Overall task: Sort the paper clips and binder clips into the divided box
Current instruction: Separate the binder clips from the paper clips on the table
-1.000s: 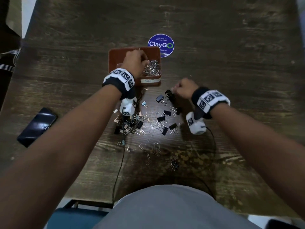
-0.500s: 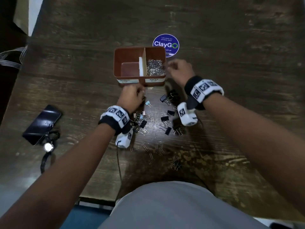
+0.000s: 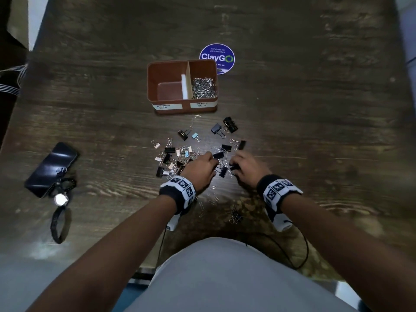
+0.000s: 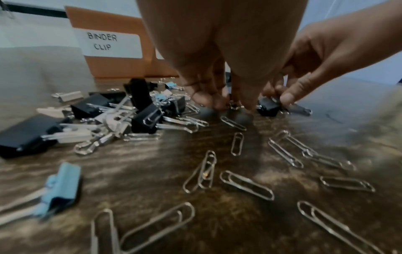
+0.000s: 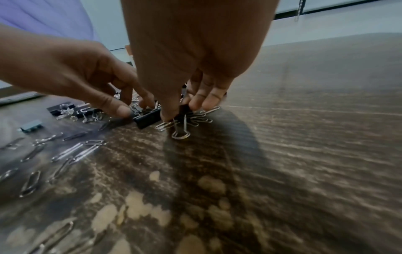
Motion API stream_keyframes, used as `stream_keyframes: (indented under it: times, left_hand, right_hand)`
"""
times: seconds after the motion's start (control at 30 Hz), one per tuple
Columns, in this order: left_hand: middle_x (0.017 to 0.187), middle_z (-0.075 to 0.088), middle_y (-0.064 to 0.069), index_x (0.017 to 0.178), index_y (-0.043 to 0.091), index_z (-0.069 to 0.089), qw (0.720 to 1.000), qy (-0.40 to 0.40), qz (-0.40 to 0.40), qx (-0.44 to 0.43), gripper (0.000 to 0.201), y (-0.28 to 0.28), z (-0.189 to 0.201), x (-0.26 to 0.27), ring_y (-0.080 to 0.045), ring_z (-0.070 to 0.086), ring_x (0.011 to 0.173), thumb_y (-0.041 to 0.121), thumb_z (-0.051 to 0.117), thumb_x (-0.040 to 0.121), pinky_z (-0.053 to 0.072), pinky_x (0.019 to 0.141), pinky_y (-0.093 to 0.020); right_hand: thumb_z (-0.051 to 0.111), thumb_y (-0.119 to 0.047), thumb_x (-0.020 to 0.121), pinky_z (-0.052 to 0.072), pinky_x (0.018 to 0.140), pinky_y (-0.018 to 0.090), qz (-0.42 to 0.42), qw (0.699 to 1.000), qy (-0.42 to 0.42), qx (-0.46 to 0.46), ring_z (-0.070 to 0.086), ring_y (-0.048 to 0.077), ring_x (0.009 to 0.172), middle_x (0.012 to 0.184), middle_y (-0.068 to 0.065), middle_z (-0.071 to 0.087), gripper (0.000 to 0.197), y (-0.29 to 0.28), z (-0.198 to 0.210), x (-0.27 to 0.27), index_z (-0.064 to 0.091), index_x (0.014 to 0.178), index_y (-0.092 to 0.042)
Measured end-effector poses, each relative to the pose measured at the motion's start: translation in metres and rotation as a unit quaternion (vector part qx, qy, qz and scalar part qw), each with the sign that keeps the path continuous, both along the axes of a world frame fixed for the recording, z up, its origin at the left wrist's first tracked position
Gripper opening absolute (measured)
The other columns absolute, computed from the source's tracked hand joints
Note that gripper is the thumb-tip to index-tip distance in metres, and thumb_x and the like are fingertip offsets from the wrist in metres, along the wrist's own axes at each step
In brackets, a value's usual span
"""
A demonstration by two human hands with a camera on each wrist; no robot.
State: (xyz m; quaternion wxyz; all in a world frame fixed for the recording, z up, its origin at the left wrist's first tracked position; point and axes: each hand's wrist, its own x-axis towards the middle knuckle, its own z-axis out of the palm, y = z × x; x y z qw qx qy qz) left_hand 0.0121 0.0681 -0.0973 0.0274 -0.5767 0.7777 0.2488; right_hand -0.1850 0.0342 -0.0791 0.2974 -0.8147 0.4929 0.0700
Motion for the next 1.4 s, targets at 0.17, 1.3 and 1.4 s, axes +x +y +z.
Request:
stream_keyframes:
  times: [0.17,1.3,1.4]
  left_hand:
    - [0.107,0.055,-0.006,0.112,0.010,0.060,0.999,-0.008,0.040,-0.004,0.023,-0.005,-0.001,-0.011,-0.026,0.063,0.078,0.009,0.057,0.090,0.057,0.064,-0.040]
    - [0.105,0.057,-0.004,0.108,0.009,0.060,0.999,-0.039,0.014,-0.009,0.018,0.012,-0.003,0.012,-0.023,0.062,0.088,0.008,0.061,0.090,0.050,0.063,-0.031]
    - [0.107,0.057,-0.004,0.109,0.011,0.061,0.999,-0.022,0.039,-0.017,0.017,0.008,-0.002,0.016,-0.024,0.063,0.084,0.021,0.058,0.095,0.049,0.062,-0.032]
  right_hand:
    - [0.065,-0.026,0.088,0.045,0.087,0.030,-0.003,0.999,-0.017,0.047,0.052,0.016,0.100,0.107,0.001,0.061,0.020,-0.005,0.004,-0.019,0.064,0.106,-0.015]
    - [0.063,-0.005,0.083,0.036,0.067,0.020,0.086,0.994,0.004,-0.063,0.055,0.017,0.081,0.091,0.002,0.060,0.011,0.042,-0.015,-0.064,0.067,0.091,-0.011]
    - [0.061,-0.005,0.084,0.035,0.071,0.020,0.095,0.993,0.025,-0.061,0.053,0.017,0.081,0.094,0.003,0.059,0.014,0.042,-0.018,-0.066,0.063,0.097,-0.011]
